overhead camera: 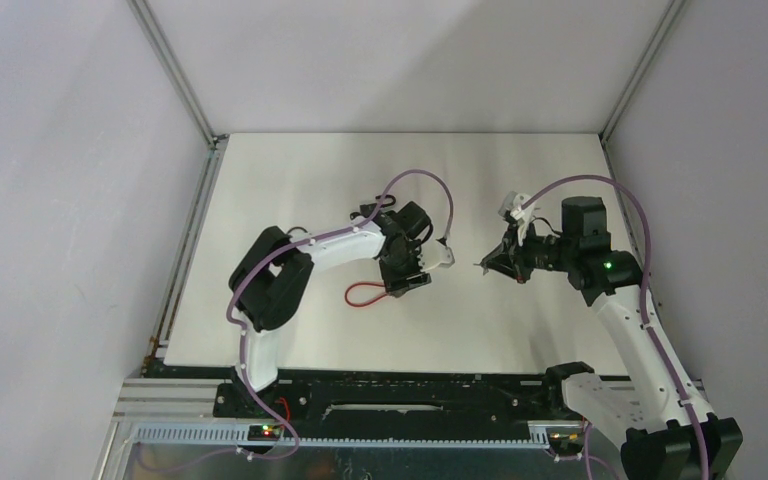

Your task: Unlock with the key

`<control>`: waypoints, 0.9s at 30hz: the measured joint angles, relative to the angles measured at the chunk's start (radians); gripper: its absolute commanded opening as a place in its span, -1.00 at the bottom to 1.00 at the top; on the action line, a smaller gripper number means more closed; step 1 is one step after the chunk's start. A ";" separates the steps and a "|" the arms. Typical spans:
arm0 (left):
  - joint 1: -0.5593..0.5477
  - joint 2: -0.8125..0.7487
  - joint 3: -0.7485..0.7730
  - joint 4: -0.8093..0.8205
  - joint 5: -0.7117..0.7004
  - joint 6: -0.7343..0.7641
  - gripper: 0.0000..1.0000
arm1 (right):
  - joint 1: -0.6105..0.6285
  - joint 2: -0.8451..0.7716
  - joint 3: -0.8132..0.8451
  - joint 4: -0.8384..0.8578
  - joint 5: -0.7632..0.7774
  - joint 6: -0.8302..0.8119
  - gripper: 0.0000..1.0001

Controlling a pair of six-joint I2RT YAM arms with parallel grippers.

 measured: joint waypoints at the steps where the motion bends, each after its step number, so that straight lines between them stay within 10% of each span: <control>1: 0.001 0.000 -0.007 0.012 0.006 0.000 0.26 | 0.000 0.000 -0.001 0.000 -0.001 0.000 -1.00; 8: 0.011 -0.011 -0.069 0.073 0.028 -0.002 0.09 | -0.006 0.000 -0.002 0.000 -0.005 0.007 -1.00; 20: 0.034 -0.096 -0.161 0.135 0.090 -0.010 -0.96 | -0.016 -0.001 -0.002 0.011 -0.021 0.027 -1.00; 27: 0.031 -0.372 -0.150 0.090 0.248 -0.001 -1.00 | -0.019 0.013 0.019 -0.003 -0.067 0.048 -1.00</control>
